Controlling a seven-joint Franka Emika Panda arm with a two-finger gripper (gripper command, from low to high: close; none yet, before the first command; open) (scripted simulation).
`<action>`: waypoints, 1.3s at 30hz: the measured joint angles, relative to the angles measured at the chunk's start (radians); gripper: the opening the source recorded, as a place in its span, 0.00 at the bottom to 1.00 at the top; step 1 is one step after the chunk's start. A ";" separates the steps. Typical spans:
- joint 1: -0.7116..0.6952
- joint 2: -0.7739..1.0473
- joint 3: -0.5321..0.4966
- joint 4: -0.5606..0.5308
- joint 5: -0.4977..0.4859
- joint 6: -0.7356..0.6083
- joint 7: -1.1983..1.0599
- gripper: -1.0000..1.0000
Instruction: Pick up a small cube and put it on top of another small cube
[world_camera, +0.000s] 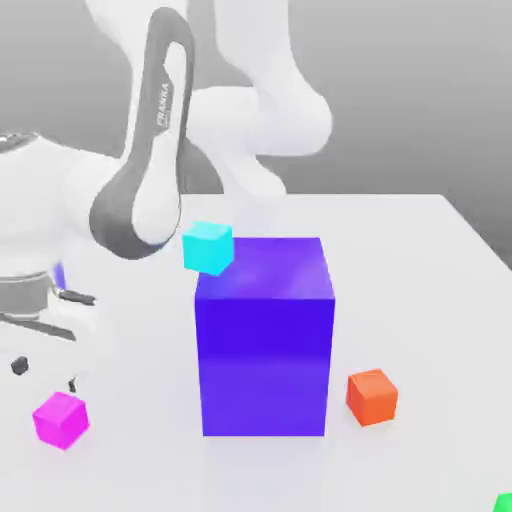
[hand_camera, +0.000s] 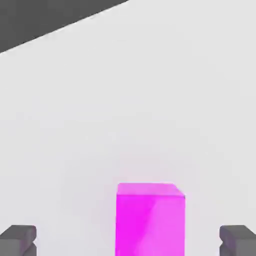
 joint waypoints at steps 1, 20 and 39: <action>-0.019 0.036 0.023 0.007 0.024 0.026 -0.019 0.50; 0.080 -0.029 0.073 0.066 -0.110 -0.092 0.021 0.00; 0.575 0.182 0.453 0.483 -0.355 -0.300 -0.102 0.00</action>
